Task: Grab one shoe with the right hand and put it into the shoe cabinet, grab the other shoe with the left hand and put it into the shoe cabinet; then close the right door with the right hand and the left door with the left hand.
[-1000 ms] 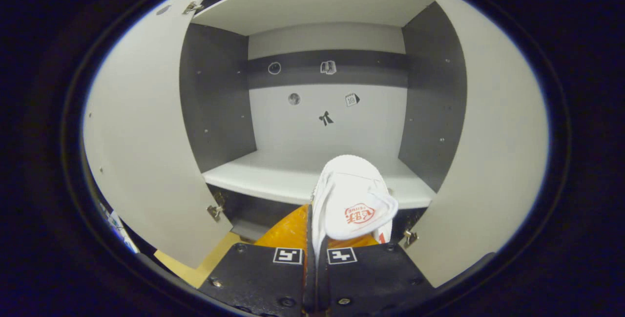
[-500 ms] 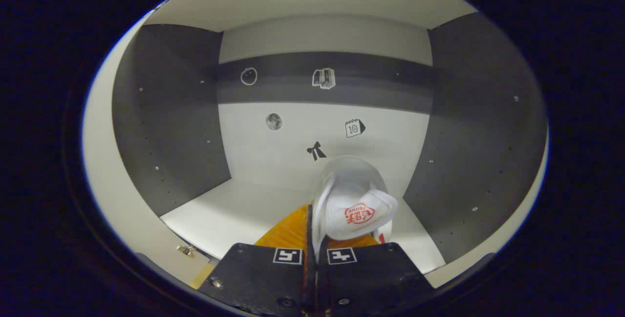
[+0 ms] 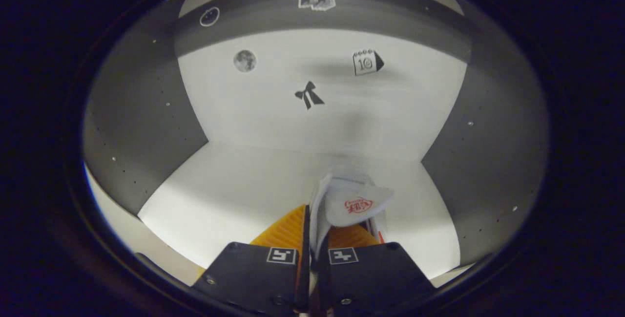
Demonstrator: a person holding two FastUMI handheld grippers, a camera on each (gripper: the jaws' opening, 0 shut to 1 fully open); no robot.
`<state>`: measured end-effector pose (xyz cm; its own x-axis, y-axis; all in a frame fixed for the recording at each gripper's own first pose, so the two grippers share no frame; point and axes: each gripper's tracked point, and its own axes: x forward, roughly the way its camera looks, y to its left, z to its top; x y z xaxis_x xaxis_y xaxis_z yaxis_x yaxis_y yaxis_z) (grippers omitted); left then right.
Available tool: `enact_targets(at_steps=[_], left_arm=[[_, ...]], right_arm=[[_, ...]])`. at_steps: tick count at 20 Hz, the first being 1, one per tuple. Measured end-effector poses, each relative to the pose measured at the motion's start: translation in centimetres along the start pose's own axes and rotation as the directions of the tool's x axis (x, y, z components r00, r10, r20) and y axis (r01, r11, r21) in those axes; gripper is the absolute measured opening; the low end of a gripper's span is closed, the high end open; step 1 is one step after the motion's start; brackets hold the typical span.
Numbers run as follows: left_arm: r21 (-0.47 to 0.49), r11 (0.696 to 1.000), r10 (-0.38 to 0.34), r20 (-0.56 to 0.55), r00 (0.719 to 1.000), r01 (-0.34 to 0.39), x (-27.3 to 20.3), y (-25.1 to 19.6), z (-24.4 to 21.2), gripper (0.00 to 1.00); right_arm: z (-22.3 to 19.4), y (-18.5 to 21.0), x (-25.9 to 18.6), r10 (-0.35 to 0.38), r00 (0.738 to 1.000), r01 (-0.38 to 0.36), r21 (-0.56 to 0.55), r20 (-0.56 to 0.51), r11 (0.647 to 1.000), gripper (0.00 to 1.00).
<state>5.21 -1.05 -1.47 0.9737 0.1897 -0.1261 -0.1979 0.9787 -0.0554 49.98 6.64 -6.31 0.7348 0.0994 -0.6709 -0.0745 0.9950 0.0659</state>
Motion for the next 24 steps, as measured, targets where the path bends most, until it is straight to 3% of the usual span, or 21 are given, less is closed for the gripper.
enact_targets(at_steps=[3,5,6,8,10,12,14,16,20,21,24], left_arm=[[0.016,1.0,0.007,0.013,1.0,-0.007,0.0,0.6,0.4,0.97],[0.018,1.0,0.009,0.017,1.0,-0.009,-0.1,1.0,0.5,0.96],[0.019,1.0,0.011,0.017,1.0,-0.011,-0.2,1.3,0.5,0.96],[0.011,1.0,0.008,0.017,1.0,-0.009,-0.4,1.7,0.6,0.96],[0.01,1.0,0.004,0.027,1.0,-0.004,-0.6,2.1,0.8,0.96],[0.022,1.0,-0.001,0.039,0.999,0.001,-0.7,2.5,0.9,0.96],[0.033,0.999,-0.011,0.042,0.999,0.01,-0.7,2.8,0.8,0.96],[0.041,0.999,-0.031,0.052,0.998,0.029,-0.6,2.8,0.8,0.96],[0.066,0.995,-0.078,0.039,0.996,0.075,-0.6,2.3,-0.4,0.96],[0.069,0.994,-0.09,0.039,0.995,0.087,-0.5,2.0,-0.6,1.0],[0.082,0.988,-0.132,0.042,0.99,0.129,-0.4,1.2,-1.0,0.96]], right_arm=[[0.2,-0.3,-0.2,-0.027,1.0,0.027,-0.026,-0.002,0.999,0.14],[0.7,-0.1,-1.2,-0.026,0.999,0.026,0.011,0.042,1.0,0.24],[1.0,0.1,-2.2,-0.024,0.997,0.022,0.026,0.073,0.999,0.44],[2.0,0.2,-5.1,-0.02,0.985,0.011,0.051,0.17,0.999,0.65],[2.2,0.0,-8.3,-0.026,0.965,0.013,0.05,0.262,0.999,0.71],[2.2,-0.5,-12.4,-0.047,0.924,0.035,0.036,0.38,0.999,0.88],[1.4,-0.9,-16.6,-0.062,0.878,0.059,0.021,0.475,0.998,0.9],[-0.8,-0.6,-20.6,-0.051,0.844,0.052,0.013,0.533,0.999,1.0],[-7.9,-1.7,-27.4,-0.073,0.774,0.085,0.01,0.629,0.996,1.0],[-10.1,-1.6,-28.6,-0.069,0.765,0.083,0.008,0.641,0.996,1.0],[-17.1,-1.6,-31.5,-0.055,0.751,0.077,-0.005,0.658,0.997,1.0]])
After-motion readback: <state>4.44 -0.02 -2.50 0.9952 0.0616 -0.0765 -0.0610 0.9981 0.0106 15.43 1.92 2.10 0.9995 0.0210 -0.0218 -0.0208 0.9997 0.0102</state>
